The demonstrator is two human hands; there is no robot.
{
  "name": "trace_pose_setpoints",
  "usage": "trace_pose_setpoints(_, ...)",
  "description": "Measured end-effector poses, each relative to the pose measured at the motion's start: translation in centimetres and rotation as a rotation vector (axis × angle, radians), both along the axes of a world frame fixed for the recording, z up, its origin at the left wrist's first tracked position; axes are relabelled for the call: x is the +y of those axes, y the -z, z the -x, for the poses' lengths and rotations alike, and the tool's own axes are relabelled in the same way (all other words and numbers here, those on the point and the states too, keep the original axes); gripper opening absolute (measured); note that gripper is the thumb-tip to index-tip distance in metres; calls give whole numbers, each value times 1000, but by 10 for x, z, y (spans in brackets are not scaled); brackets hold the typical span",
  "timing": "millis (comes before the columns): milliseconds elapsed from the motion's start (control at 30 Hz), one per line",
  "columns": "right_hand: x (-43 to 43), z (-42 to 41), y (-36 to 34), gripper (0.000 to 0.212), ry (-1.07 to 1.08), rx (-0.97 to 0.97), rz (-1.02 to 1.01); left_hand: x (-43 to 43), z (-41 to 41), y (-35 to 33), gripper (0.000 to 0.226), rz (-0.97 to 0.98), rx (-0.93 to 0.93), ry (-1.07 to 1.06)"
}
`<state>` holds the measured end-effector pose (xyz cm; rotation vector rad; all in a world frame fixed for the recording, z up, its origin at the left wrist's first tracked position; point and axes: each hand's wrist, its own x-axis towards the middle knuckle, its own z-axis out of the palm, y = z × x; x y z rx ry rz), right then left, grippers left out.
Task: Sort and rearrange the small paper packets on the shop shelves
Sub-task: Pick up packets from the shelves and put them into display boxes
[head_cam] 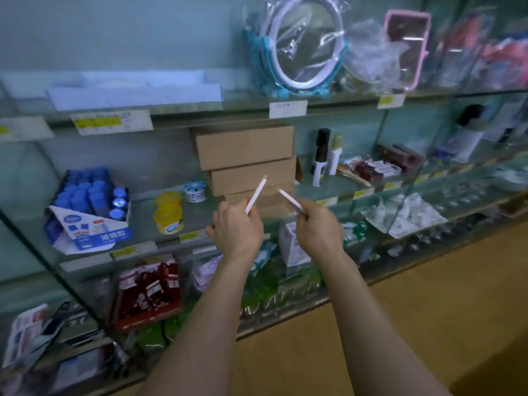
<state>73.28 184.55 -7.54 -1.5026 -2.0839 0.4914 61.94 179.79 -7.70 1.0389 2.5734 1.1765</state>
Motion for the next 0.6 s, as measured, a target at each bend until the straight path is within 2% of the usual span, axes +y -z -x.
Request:
trace_pose_setpoints(133, 18, 3, -9, 36, -145, -7, -52, 2, -5, -8, 24, -47, 23, -126)
trace_pose_setpoints(333, 27, 14, -35, 26, -317, 85, -145, -9, -6, -30, 22, -122, 84, -287)
trace_pose_setpoints(600, 31, 27, -96, 43, -529, 203, -331, -23, -1, -83, 25, -180, 243, -367)
